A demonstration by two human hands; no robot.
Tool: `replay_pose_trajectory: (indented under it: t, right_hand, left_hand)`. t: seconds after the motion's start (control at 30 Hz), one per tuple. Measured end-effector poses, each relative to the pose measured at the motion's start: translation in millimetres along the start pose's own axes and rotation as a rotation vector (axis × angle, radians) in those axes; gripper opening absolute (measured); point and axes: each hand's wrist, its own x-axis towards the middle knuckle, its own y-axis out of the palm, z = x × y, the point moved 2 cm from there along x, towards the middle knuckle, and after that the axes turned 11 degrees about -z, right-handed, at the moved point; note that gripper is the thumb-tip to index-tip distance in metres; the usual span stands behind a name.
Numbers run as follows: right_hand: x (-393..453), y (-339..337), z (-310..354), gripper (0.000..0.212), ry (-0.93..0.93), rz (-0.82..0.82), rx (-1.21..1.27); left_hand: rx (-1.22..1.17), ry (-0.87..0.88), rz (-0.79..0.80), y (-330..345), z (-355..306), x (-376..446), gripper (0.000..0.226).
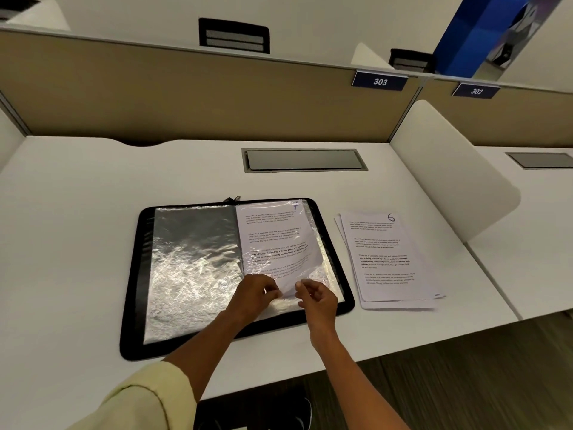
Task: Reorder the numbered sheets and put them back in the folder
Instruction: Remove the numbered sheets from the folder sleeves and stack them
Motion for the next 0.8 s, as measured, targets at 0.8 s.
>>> replay_pose_trajectory:
  t: [0.8]
  right_hand:
    - [-37, 31, -32, 0.046, 0.274, -0.254, 0.164]
  left_hand:
    - [-0.010, 0.118, -0.040, 0, 3, -1, 0.015]
